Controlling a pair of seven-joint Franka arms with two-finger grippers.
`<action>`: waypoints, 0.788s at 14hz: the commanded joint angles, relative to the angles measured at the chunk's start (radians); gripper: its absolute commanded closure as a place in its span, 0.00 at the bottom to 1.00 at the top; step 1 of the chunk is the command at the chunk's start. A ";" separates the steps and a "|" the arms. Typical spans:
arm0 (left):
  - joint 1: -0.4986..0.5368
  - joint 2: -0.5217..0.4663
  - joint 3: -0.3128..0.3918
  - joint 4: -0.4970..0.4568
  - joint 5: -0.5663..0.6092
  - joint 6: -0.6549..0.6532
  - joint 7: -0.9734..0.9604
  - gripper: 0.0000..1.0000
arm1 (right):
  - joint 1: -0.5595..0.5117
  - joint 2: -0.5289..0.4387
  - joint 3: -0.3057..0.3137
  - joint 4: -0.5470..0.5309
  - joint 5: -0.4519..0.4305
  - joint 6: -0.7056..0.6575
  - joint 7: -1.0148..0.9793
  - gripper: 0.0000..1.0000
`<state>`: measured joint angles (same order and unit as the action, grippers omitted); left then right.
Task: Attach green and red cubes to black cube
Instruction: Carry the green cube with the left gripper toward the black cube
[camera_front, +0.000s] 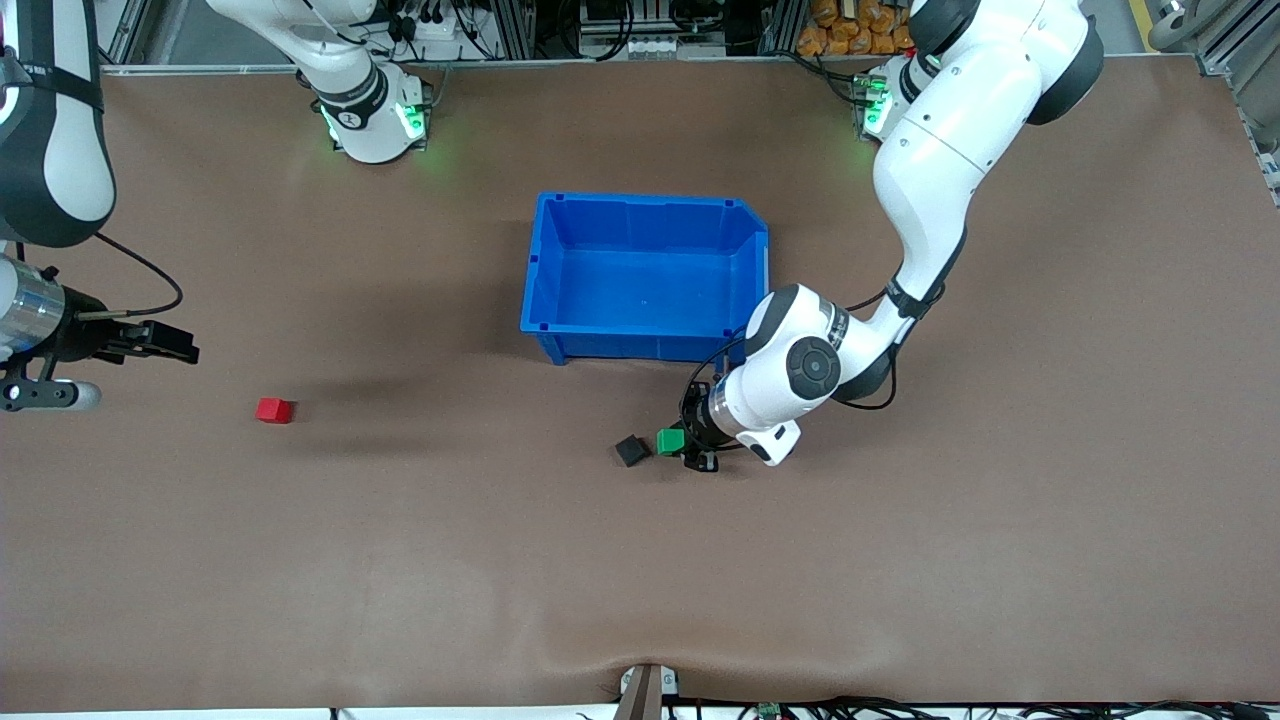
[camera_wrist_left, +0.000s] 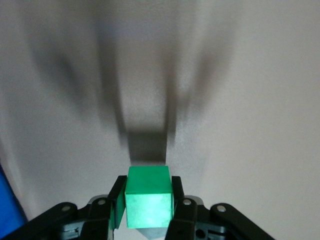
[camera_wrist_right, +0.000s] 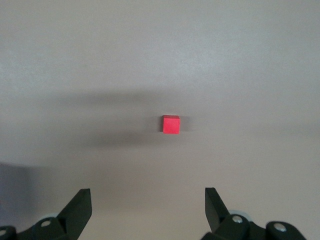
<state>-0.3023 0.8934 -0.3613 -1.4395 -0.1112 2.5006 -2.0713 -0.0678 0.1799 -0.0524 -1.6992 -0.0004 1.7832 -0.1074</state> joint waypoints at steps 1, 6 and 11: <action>-0.031 0.025 0.016 0.030 -0.015 0.023 -0.059 1.00 | -0.021 0.006 0.011 -0.007 0.011 0.015 -0.014 0.00; -0.090 0.036 0.053 0.028 -0.008 0.060 -0.139 1.00 | -0.017 0.024 0.011 -0.007 0.011 0.039 -0.014 0.00; -0.132 0.048 0.094 0.028 -0.011 0.061 -0.154 1.00 | -0.018 0.050 0.011 -0.007 0.011 0.053 -0.014 0.00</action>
<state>-0.4124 0.9181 -0.2907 -1.4235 -0.1112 2.5570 -2.2051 -0.0700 0.2270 -0.0520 -1.6998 -0.0004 1.8244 -0.1074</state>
